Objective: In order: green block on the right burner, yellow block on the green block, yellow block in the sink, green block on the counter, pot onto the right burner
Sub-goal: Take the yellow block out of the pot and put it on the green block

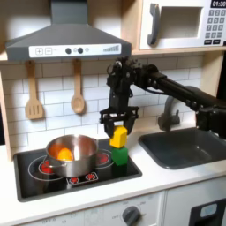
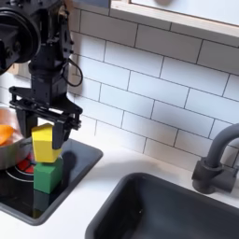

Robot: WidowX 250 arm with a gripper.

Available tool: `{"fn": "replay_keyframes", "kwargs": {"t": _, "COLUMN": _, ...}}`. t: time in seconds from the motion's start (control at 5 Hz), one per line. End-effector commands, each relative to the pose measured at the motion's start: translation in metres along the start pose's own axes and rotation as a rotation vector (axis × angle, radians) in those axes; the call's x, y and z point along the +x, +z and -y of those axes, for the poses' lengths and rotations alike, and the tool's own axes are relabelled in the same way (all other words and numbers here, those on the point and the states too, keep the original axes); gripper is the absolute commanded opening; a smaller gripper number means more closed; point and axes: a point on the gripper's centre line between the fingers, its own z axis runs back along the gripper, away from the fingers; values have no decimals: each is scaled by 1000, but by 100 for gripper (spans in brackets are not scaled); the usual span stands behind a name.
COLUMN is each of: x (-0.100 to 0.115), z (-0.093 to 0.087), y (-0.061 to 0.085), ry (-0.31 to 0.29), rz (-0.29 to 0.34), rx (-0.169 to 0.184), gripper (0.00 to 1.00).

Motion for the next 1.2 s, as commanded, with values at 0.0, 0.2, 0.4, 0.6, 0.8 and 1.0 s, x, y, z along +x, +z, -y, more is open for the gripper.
{"fn": "replay_keyframes", "kwargs": {"t": 0.0, "x": -4, "z": 5, "y": -4, "ry": 3, "rz": -15, "rx": -3, "gripper": 0}}
{"fn": "replay_keyframes", "kwargs": {"t": 0.2, "x": -4, "z": 2, "y": -9, "ry": 15, "rz": -29, "rx": -1, "gripper": 0}}
{"fn": "replay_keyframes", "kwargs": {"t": 0.4, "x": -1, "z": 3, "y": -8, "ry": 20, "rz": -23, "rx": -5, "gripper": 0}}
{"fn": "replay_keyframes", "kwargs": {"t": 0.6, "x": 0, "z": 6, "y": -7, "ry": 20, "rz": -23, "rx": -5, "gripper": 0}}
{"fn": "replay_keyframes", "kwargs": {"t": 0.8, "x": 2, "z": 8, "y": -3, "ry": 18, "rz": -11, "rx": -4, "gripper": 0}}
{"fn": "replay_keyframes", "kwargs": {"t": 1.0, "x": 3, "z": 5, "y": -1, "ry": 27, "rz": -4, "rx": 0, "gripper": 0}}
